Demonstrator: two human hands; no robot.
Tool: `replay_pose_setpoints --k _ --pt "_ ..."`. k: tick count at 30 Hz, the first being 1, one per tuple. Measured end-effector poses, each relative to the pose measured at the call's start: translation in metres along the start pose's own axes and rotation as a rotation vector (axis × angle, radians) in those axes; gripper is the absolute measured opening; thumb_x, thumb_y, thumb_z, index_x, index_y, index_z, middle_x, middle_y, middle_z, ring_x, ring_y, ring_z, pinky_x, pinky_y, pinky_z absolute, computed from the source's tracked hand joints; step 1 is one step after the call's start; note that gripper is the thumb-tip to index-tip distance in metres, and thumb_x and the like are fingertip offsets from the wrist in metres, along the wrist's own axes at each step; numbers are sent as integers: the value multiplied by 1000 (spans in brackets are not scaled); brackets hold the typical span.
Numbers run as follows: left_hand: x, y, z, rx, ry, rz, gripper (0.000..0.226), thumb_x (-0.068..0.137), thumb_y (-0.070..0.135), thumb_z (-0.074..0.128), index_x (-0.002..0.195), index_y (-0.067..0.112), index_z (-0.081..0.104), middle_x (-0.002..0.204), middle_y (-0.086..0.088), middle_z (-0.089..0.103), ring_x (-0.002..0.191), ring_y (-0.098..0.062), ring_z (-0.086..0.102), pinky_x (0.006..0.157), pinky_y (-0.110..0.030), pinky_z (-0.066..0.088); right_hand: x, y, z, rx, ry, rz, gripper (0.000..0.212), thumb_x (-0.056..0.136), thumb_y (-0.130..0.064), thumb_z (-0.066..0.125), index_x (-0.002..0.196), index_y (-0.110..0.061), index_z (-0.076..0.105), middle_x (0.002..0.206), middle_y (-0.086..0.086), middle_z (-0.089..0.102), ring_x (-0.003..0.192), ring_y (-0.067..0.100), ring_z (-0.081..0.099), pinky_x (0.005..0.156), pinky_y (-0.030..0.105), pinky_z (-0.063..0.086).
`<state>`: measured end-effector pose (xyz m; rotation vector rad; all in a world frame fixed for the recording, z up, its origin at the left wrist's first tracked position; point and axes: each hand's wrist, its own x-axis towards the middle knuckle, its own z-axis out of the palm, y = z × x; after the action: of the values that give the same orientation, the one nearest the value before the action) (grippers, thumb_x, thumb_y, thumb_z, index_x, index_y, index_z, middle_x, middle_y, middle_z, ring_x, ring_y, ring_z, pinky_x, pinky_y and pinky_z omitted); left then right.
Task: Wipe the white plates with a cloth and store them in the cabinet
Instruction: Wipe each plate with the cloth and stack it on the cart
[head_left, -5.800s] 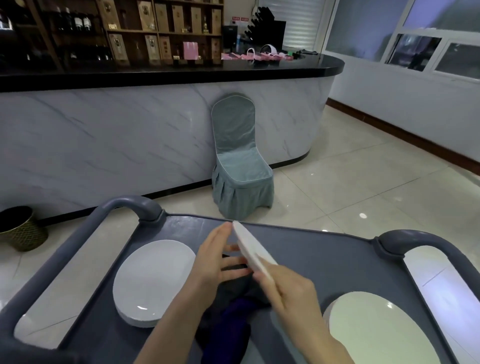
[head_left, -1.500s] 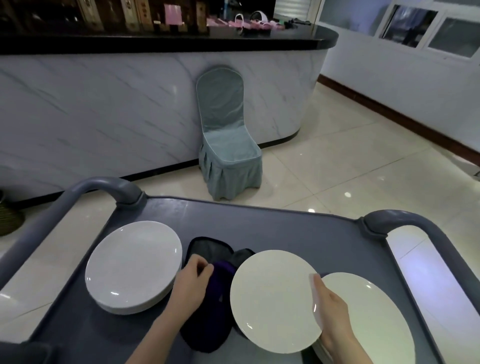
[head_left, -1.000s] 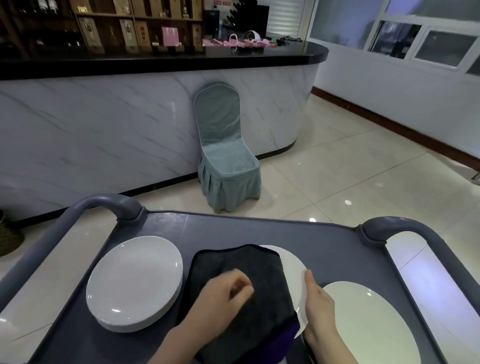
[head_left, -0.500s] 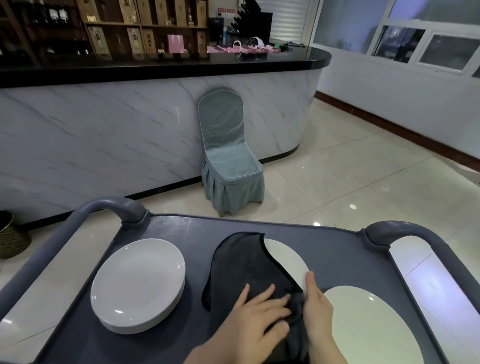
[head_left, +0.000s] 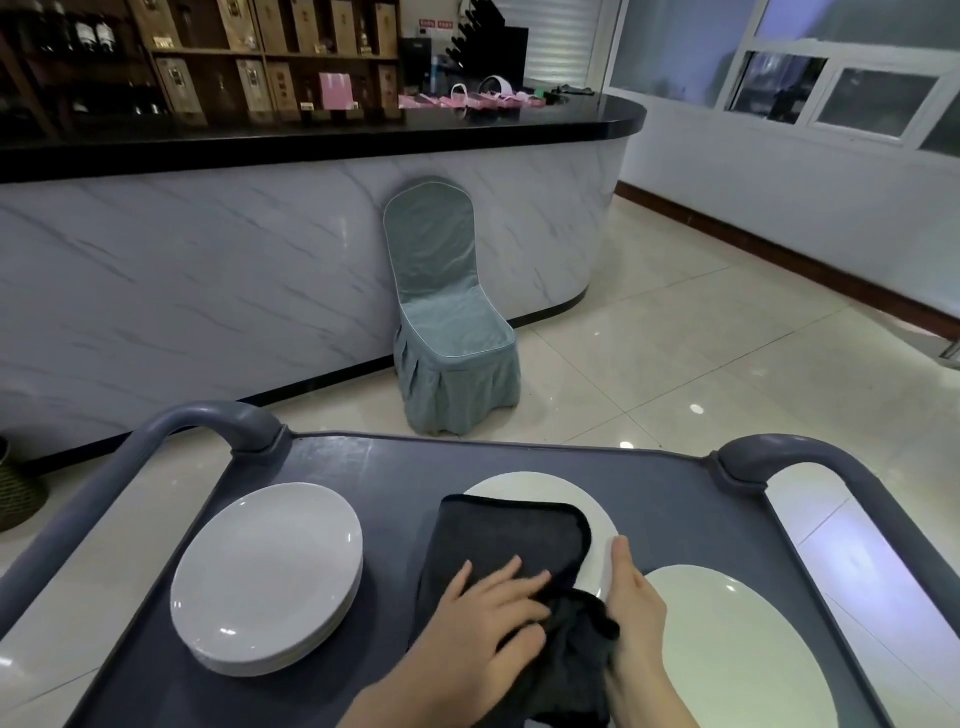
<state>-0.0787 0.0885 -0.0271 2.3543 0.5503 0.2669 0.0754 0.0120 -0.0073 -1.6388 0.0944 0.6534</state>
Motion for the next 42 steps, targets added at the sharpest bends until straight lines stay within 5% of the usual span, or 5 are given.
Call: replay_pose_setpoints --k 7,23,29,35,42 --pt "26 10 -1 245 68 -137 54 104 40 27 154 38 6 157 27 -14 148 -7 -20 120 -38 -12 -10 6 18 43 -68 -26 46 97 -39 57 63 -9 63 58 -1 63 60 19 56 60 31 45" --pt "42 -28 -17 435 93 -203 54 101 50 7 147 41 -20 152 22 -31 145 -9 -28 116 -41 -22 -2 -15 5 85 21 -122 54 95 -42 60 65 -2 39 65 5 39 61 19 37 60 30 33" --pt "18 13 -2 426 62 10 59 94 42 35 151 28 33 160 7 25 147 -21 24 111 -59 23 2 -21 8 134 24 -127 54 96 -44 59 65 0 54 67 6 51 67 20 46 66 33 41" --pt "59 4 -8 356 114 -74 56 102 48 12 147 41 -21 155 22 -30 142 -3 -31 120 -44 -15 -12 2 21 104 -107 -123 44 96 -39 60 61 -13 67 63 -4 63 59 11 58 66 30 47" --pt "42 -20 -21 461 122 -140 59 99 52 14 149 38 -15 158 16 -23 143 -5 -30 119 -48 -16 9 -32 6 187 8 -148 58 94 -43 62 74 10 50 68 5 51 64 19 49 60 29 41"
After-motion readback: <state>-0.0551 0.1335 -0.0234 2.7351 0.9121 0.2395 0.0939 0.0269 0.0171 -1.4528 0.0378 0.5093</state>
